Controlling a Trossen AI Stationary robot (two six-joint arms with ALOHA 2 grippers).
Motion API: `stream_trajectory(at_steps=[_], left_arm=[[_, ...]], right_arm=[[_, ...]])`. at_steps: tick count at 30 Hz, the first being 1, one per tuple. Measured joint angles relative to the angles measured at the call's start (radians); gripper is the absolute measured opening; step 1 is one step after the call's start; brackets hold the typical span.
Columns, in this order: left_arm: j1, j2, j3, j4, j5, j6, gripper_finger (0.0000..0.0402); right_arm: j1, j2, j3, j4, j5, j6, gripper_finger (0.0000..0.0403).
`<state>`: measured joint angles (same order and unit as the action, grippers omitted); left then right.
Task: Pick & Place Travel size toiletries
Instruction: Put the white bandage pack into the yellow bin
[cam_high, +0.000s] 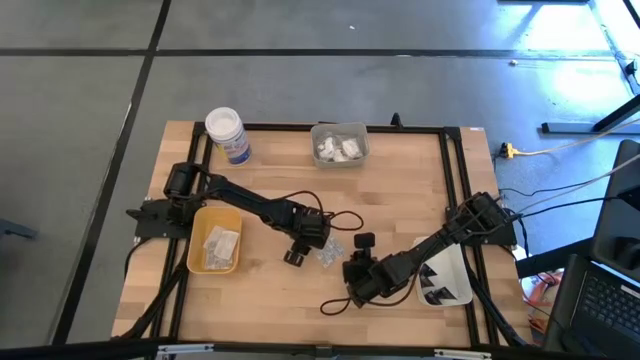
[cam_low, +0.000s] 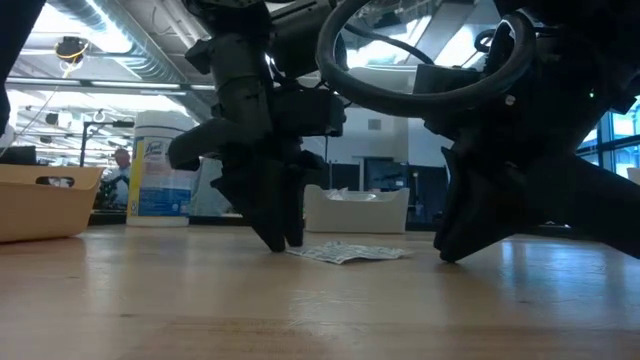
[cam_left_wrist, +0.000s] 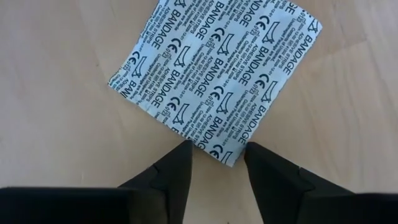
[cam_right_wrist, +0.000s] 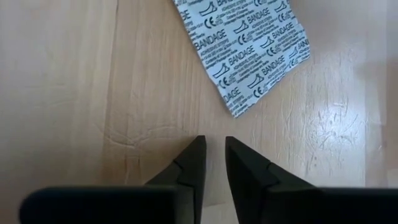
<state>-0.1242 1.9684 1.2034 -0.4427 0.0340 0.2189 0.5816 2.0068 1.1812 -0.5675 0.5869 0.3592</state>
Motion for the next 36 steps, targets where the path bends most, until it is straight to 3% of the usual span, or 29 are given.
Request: stream_trajectory(at_steps=[16,24,32,36], left_arm=[[-0.001,0.004,-0.001,0.045,0.008,-0.079,0.0007],[0.002,0.004,-0.001,0.05,0.049,-0.103,0.0003],[0.01,0.004,-0.001,0.05,0.07,-0.128,0.0003],[0.011,0.004,-0.002,0.051,0.081,-0.135,0.0003]], right_arm=[[0.0,0.0,0.0,0.006,-0.001,0.0,0.0054],[0.001,0.0,0.0,0.042,-0.004,-0.004,0.0054],[0.001,0.0,0.022,0.053,0.003,-0.007,0.0089],[0.001,-0.003,0.058,-0.047,-0.005,0.07,0.0108]])
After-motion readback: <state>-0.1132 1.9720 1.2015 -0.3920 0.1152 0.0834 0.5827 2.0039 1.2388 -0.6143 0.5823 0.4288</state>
